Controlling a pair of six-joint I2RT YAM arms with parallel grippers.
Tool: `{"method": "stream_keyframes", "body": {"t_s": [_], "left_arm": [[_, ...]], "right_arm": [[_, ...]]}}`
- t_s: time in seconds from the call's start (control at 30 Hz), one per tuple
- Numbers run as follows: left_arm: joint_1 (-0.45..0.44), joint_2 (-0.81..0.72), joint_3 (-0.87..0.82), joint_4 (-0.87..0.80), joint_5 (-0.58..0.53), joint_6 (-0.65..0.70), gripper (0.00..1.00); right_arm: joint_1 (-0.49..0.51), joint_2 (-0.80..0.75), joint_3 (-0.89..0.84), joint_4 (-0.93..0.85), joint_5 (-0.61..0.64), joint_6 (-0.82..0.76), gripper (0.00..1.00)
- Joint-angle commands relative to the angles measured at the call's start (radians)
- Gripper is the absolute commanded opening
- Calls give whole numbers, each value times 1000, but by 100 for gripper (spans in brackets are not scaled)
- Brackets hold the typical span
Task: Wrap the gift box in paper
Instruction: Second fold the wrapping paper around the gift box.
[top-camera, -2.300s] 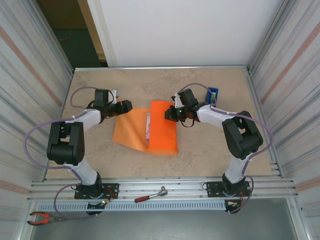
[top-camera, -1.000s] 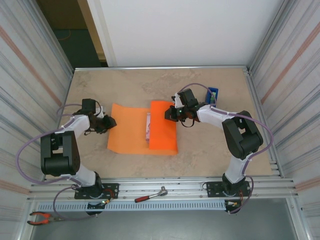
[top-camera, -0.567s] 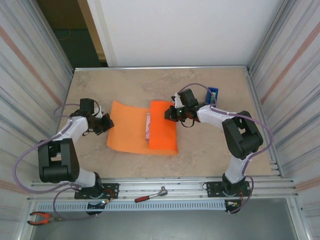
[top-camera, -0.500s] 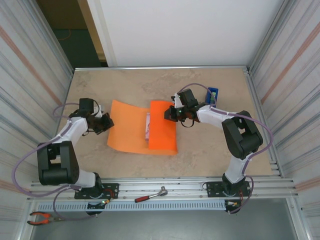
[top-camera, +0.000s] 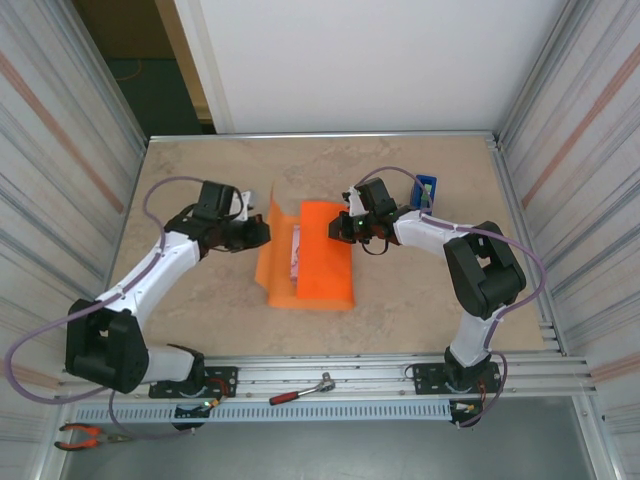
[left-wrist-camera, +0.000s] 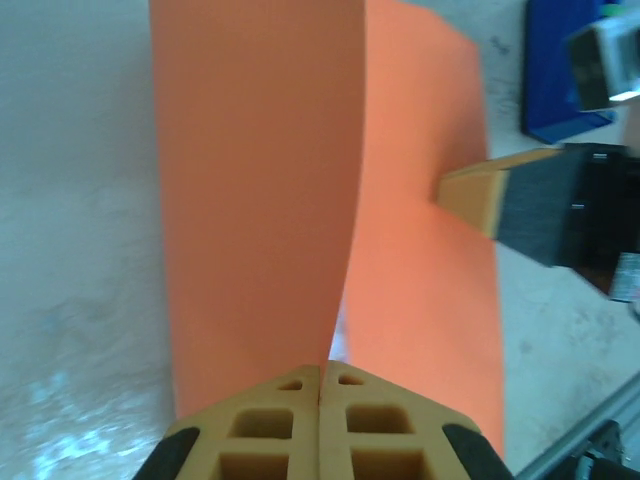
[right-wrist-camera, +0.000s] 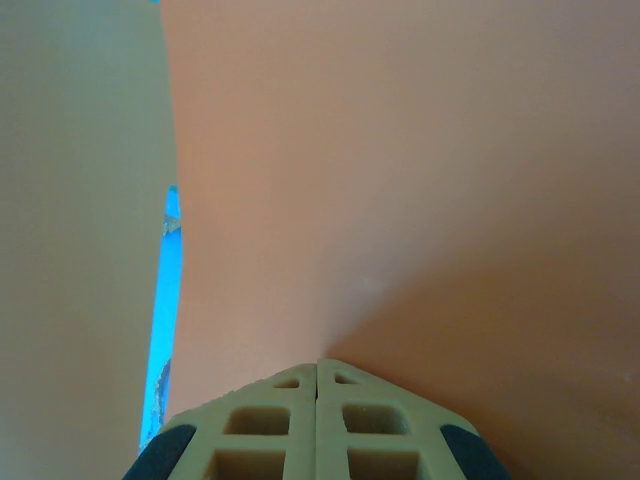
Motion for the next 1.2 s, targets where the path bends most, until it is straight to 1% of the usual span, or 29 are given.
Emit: {"method": "stream_keyframes", "body": {"t_s": [0.0, 0.1, 0.23, 0.33, 0.5, 0.67, 0.73, 0.97, 1.07, 1.17], "left_arm": [[-66, 46, 70, 25, -6, -72, 0], [-134, 105, 116, 33, -2, -96, 0], [-204, 181, 163, 42, 5, -123, 0], [-251, 235, 181, 75, 15, -160, 0], [-308, 308, 183, 178, 7, -238, 0], [-333, 329, 114, 343, -1, -339, 0], [-336, 334, 96, 372, -8, -354, 0], [-336, 353, 56, 375, -20, -333, 0], [-339, 358, 56, 339, -48, -302, 7], [-349, 356, 65, 277, -115, -250, 8]], "right_arm": [[22, 62, -48, -93, 31, -7, 0], [25, 62, -48, -94, 34, -5, 0], [26, 63, -47, -94, 35, -5, 0], [29, 65, -48, -95, 38, -4, 0], [32, 72, -49, -94, 40, -1, 0], [38, 73, -50, -96, 45, 1, 0], [39, 73, -50, -96, 45, 1, 0], [40, 72, -49, -96, 48, 4, 0], [42, 70, -51, -96, 46, 4, 0], [42, 68, -54, -95, 47, 4, 0]]}}
